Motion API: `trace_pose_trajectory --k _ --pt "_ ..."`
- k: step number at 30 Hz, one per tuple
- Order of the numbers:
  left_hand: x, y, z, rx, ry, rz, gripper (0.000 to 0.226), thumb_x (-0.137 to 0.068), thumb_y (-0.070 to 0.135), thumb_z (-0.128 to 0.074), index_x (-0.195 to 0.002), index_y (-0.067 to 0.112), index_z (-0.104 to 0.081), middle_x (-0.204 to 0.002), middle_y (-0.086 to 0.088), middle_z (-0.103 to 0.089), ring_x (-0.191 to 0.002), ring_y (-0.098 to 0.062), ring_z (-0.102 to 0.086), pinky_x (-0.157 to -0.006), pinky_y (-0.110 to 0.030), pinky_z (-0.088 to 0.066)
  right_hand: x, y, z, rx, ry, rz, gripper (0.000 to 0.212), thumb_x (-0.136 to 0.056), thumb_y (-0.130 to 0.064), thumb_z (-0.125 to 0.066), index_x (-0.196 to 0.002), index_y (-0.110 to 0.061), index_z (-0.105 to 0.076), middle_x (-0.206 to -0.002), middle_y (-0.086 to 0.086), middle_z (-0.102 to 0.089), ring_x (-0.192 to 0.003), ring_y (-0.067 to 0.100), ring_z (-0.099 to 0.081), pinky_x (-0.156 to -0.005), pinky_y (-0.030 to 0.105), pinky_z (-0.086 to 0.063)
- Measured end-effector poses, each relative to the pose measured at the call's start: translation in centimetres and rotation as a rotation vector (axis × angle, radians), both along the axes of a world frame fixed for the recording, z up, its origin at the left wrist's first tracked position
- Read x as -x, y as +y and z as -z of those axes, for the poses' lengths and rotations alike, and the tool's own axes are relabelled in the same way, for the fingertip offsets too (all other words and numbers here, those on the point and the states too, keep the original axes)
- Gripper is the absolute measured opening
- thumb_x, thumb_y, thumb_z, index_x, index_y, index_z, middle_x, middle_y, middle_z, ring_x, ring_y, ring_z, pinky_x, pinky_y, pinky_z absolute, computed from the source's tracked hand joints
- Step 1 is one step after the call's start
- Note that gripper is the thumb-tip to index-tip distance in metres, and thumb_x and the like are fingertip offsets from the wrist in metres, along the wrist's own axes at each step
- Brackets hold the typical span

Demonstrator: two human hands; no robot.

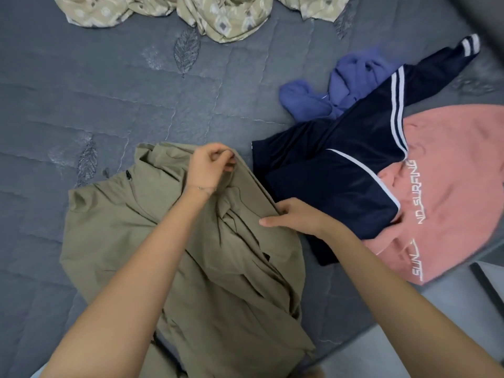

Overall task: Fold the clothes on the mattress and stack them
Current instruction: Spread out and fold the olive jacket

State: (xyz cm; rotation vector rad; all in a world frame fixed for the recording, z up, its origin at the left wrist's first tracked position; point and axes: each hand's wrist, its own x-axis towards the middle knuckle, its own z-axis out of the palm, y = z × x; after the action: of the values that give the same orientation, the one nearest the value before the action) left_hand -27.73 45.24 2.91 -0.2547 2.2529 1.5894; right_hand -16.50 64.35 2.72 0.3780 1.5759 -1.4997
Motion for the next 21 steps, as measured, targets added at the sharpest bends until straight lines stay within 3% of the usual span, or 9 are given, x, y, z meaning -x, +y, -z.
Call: trace_pose_trajectory --k 4,8,9,11,13,15,18,19,21 --pt "-1.1 1.7 0.6 0.015 -0.024 -0.064 0.030 -0.095 0.000 -0.053 -0.071 0.017 -0.061 -0.069 -0.003 -0.064 -0.051 0.000 -0.063 -0.051 -0.013 -0.049 -1.1 3.1 -1.2 -0.041 0.019 0.055 0.018 -0.081 -0.037 -0.078 -0.082 -0.019 -0.076 -0.083 -0.009 -0.075 -0.078 0.003 -0.069 -0.067 0.013 -0.051" --pt "-2.2 3.9 0.9 0.048 -0.050 -0.110 0.019 -0.097 0.003 -0.052 -0.085 0.011 -0.064 -0.076 -0.006 -0.064 -0.066 -0.017 -0.065 -0.063 -0.026 -0.052 -1.3 5.5 -2.7 -0.175 0.238 0.296 0.036 -0.085 -0.032 -0.075 -0.066 -0.008 -0.056 -0.063 0.000 -0.051 -0.061 0.009 -0.050 -0.059 0.021 -0.039" --pt "-2.5 4.5 0.7 0.105 -0.036 -0.027 0.013 -0.096 0.005 -0.053 -0.098 0.008 -0.065 -0.080 -0.008 -0.064 -0.075 -0.024 -0.064 -0.071 -0.031 -0.054 -1.3 6.0 -3.0 -0.202 0.289 0.350 0.038 -0.085 -0.031 -0.075 -0.067 -0.003 -0.055 -0.064 0.001 -0.049 -0.062 0.010 -0.048 -0.060 0.023 -0.039" --pt "-3.3 5.8 0.1 0.344 0.064 0.317 0.034 -0.095 0.014 -0.059 -0.129 0.012 -0.058 -0.092 -0.008 -0.060 -0.088 -0.023 -0.057 -0.086 -0.033 -0.046 -1.2 7.0 -3.5 -0.241 0.364 0.400 0.036 -0.085 -0.028 -0.074 -0.072 0.002 -0.059 -0.066 0.002 -0.051 -0.064 0.011 -0.049 -0.062 0.026 -0.040" --pt "-4.2 7.4 -1.2 0.568 0.314 0.613 0.049 -0.091 0.027 -0.065 -0.138 0.023 -0.051 -0.103 -0.008 -0.050 -0.095 -0.021 -0.047 -0.090 -0.030 -0.037 -1.1 7.8 -4.0 -0.261 0.395 0.385 0.027 -0.085 -0.025 -0.074 -0.068 -0.009 -0.062 -0.061 -0.005 -0.053 -0.061 0.007 -0.050 -0.062 0.024 -0.042" --pt "-4.6 9.2 -2.6 0.600 0.509 0.705 0.042 -0.088 0.034 -0.068 -0.129 0.028 -0.061 -0.114 -0.010 -0.046 -0.103 -0.025 -0.043 -0.093 -0.033 -0.034 -1.3 8.4 -4.3 -0.284 0.400 0.351 0.022 -0.084 -0.023 -0.075 -0.067 -0.019 -0.063 -0.060 -0.010 -0.056 -0.060 0.005 -0.051 -0.063 0.025 -0.043" --pt "-4.3 11.3 -3.9 0.444 0.399 0.756 0.016 -0.088 0.033 -0.069 -0.101 0.026 -0.073 -0.133 -0.002 -0.048 -0.123 -0.020 -0.040 -0.107 -0.038 -0.028 -1.7 9.0 -4.6 -0.307 0.413 0.328 0.019 -0.083 -0.022 -0.076 -0.068 -0.025 -0.064 -0.067 -0.006 -0.063 -0.066 0.008 -0.057 -0.068 0.030 -0.047" --pt "-4.1 11.8 -4.0 0.411 0.354 0.791 0.010 -0.088 0.029 -0.069 -0.095 0.023 -0.073 -0.129 0.001 -0.055 -0.123 -0.017 -0.046 -0.108 -0.040 -0.031 -1.9 9.2 -4.7 -0.303 0.408 0.337 0.017 -0.083 -0.021 -0.076 -0.070 -0.025 -0.065 -0.072 -0.003 -0.066 -0.071 0.011 -0.061 -0.071 0.032 -0.049" --pt "-3.8 12.6 -4.1 0.290 0.273 0.799 0.005 -0.089 0.019 -0.067 -0.086 0.015 -0.070 -0.103 0.005 -0.068 -0.102 -0.011 -0.061 -0.100 -0.042 -0.042 -2.5 9.9 -4.7 -0.288 0.387 0.371 0.014 -0.083 -0.021 -0.076 -0.073 -0.023 -0.066 -0.080 0.003 -0.071 -0.078 0.016 -0.065 -0.077 0.035 -0.052"
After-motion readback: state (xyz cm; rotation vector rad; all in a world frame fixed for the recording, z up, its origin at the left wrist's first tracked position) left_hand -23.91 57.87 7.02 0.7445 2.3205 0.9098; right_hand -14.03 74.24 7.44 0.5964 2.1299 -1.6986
